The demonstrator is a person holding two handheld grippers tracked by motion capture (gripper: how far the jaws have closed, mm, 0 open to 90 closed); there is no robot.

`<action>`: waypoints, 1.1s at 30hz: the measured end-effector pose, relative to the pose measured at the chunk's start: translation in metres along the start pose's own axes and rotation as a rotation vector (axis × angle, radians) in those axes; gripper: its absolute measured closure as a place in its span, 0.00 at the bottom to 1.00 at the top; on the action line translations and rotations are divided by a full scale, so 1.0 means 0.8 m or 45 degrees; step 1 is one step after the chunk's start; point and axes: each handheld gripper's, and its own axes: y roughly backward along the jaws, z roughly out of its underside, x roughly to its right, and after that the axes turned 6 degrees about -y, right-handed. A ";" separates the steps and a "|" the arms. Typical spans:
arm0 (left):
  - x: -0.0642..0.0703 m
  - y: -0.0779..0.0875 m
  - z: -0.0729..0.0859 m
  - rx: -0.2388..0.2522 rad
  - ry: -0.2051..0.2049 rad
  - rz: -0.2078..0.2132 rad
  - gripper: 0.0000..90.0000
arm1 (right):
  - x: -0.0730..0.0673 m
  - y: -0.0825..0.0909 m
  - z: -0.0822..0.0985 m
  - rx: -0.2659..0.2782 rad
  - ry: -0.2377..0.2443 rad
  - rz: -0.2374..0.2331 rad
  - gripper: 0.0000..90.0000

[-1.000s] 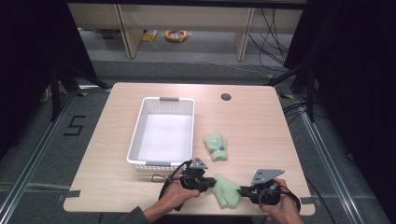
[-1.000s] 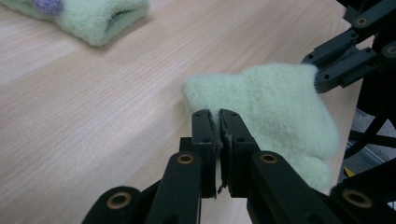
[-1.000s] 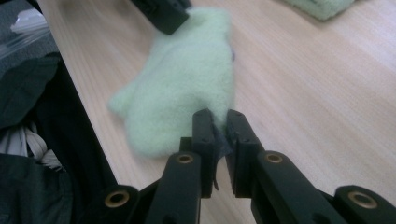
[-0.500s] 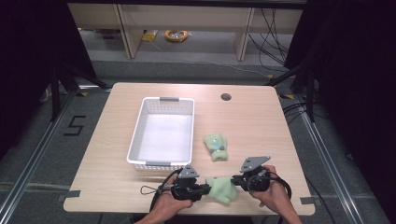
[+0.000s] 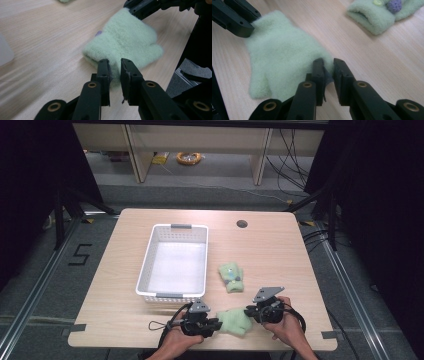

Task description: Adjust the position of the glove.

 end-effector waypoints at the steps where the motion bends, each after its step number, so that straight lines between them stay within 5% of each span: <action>1: 0.000 0.000 0.000 0.000 -0.008 -0.007 0.85 | 0.001 0.000 0.000 0.004 0.016 0.001 0.88; 13: -0.007 0.003 -0.002 -0.001 0.031 -0.008 0.78 | 0.004 -0.004 -0.006 0.013 0.026 0.018 0.85; 17: -0.007 0.009 -0.005 -0.001 0.037 -0.014 0.64 | 0.007 0.000 -0.005 0.062 -0.018 0.036 0.66; 23: -0.006 0.031 -0.008 0.031 0.005 -0.077 0.54 | 0.017 0.012 -0.016 0.112 -0.079 0.098 0.57; 28: -0.002 0.045 -0.001 0.076 -0.003 -0.089 0.45 | 0.033 0.003 -0.053 0.137 -0.028 0.175 0.57; 33: -0.004 0.052 0.006 0.061 0.004 -0.078 0.40 | 0.041 -0.017 -0.085 0.119 -0.003 0.174 0.59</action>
